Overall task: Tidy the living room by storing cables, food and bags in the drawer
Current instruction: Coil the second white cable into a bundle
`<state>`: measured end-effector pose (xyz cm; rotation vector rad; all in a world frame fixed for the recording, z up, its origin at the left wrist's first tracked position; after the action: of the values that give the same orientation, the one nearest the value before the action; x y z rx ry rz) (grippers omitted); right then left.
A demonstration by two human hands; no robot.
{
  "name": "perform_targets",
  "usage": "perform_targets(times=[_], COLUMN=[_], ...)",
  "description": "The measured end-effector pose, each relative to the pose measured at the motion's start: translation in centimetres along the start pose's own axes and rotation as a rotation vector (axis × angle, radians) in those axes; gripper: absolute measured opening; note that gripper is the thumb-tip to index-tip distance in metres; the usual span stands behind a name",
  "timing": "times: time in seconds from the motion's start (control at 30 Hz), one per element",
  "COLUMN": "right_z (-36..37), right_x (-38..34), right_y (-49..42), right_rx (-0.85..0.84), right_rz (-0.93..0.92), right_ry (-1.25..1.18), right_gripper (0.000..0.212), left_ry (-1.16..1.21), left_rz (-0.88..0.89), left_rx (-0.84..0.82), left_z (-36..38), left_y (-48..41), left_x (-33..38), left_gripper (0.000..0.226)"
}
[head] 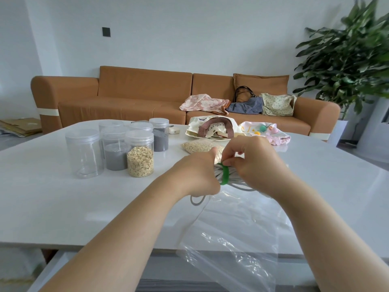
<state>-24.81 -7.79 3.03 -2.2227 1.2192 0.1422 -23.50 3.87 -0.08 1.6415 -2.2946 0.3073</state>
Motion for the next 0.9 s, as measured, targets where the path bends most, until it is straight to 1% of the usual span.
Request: perform_targets(times=[0.13, 0.23, 0.3, 0.33, 0.4, 0.47, 0.5, 0.57, 0.63, 0.67, 0.77, 0.9], right_z=[-0.1, -0.2, -0.1, -0.1, -0.1, 0.1, 0.3, 1.0, 1.6, 1.9, 2.3, 2.9], right_x=[-0.1, 0.0, 0.2, 0.5, 0.8, 1.3, 1.5, 1.3, 1.1, 1.0, 1.1, 1.6], right_y=[-0.1, 0.0, 0.1, 0.2, 0.4, 0.5, 0.4, 0.3, 0.1, 0.1, -0.1, -0.2], right_rx=[-0.001, -0.058, -0.111, -0.148, -0.247, -0.316, -0.322, -0.282, -0.225, -0.203, -0.151, -0.105], right_rz=[-0.006, 0.005, 0.0, -0.003, 0.007, 0.03, 0.039, 0.028, 0.004, 0.001, -0.012, -0.037], right_ry=[0.009, 0.018, 0.033, 0.043, 0.053, 0.082, 0.09, 0.078, 0.059, 0.06, 0.062, 0.079], right_gripper=[0.032, 0.023, 0.016, 0.016, 0.026, 0.044, 0.049, 0.049, 0.043, 0.04, 0.036, 0.031], left_ry=[0.137, 0.218, 0.283, 0.321, 0.384, 0.44, 0.466, 0.511, 0.537, 0.553, 0.577, 0.575], left_rz=[-0.014, -0.038, -0.062, -0.068, -0.075, -0.091, -0.091, -0.083, -0.069, -0.065, -0.058, -0.057], left_rx=[-0.038, -0.069, -0.084, -0.093, -0.106, -0.1, -0.096, -0.119, -0.168, -0.188, -0.212, -0.196], left_z=[-0.1, 0.3, 0.6, 0.8, 0.9, 0.6, 0.4, 0.1, 0.0, 0.1, 0.3, 0.4], left_y=[0.0, -0.1, -0.2, -0.2, -0.2, -0.2, -0.1, 0.0, 0.2, 0.4, 0.3, 0.2], left_x=[0.0, -0.2, -0.5, -0.7, -1.1, -1.4, -1.6, -1.8, -2.0, -2.1, -2.3, -1.8], left_gripper=[0.094, 0.102, 0.103, 0.103, 0.102, 0.1, 0.097, 0.082, 0.044, 0.034, 0.037, 0.029])
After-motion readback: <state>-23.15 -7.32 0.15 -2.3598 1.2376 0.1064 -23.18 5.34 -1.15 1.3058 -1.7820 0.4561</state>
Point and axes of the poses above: each hand's wrist, its own y-axis away from the middle knuckle, its own z-axis out of the palm, x = y × z, the point moved 4 cm from there along -y, towards the middle knuckle, and after that the axes turned 7 degrees about -x, right-handed, at the moved point
